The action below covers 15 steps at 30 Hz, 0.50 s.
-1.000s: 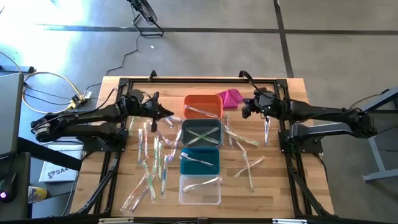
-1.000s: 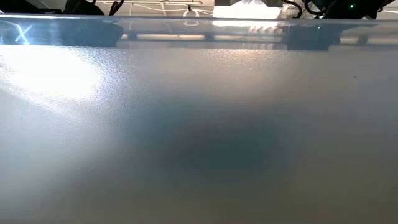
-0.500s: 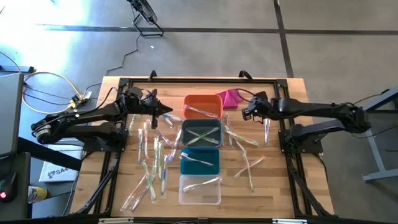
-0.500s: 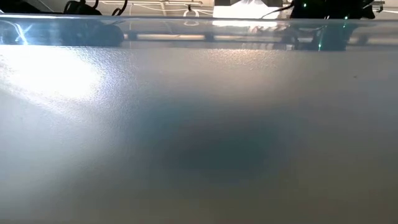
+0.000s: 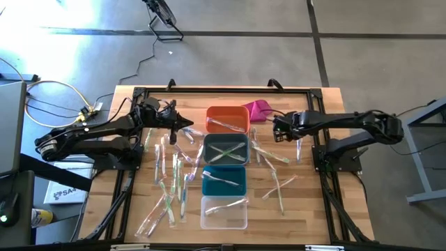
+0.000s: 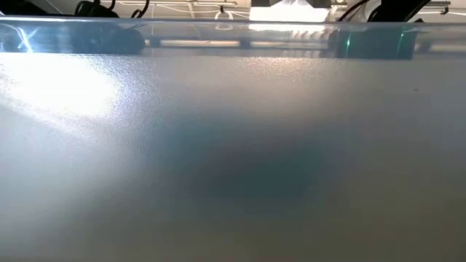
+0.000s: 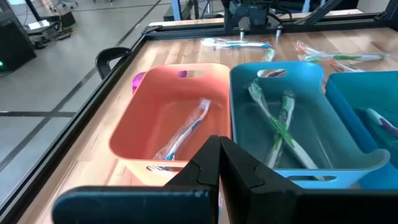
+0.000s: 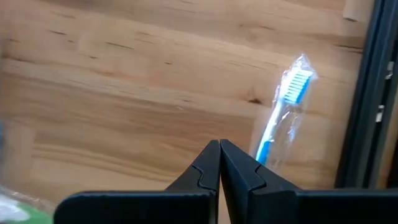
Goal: Pick & Place Toothbrushes
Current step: Put the blue toothbrush into the orange bin
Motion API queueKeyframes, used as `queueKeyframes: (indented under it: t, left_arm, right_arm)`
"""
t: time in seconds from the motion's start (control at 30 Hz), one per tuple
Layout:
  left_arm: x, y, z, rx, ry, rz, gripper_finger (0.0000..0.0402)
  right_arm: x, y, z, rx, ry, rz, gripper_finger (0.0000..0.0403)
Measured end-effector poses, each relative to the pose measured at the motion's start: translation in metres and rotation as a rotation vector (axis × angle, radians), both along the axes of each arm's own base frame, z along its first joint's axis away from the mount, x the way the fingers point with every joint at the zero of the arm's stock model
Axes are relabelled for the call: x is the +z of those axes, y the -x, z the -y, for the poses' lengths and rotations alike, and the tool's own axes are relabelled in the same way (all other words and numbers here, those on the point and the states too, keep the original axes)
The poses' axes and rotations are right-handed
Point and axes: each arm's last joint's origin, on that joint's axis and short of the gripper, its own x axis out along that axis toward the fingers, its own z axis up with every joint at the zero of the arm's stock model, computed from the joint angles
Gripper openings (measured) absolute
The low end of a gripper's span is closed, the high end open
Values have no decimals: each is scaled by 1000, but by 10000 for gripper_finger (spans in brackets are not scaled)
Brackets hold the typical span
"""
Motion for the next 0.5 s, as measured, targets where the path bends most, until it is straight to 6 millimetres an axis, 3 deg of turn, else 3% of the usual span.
queueKeyframes:
  t: [0.23,0.5]
  left_arm:
    - [0,0,0,1,1,-1,1]
    - [0,0,0,1,3,-2,1]
  right_arm:
    - [-2,4,1,0,52,-80,18]
    - [-2,5,3,-12,75,-96,93]
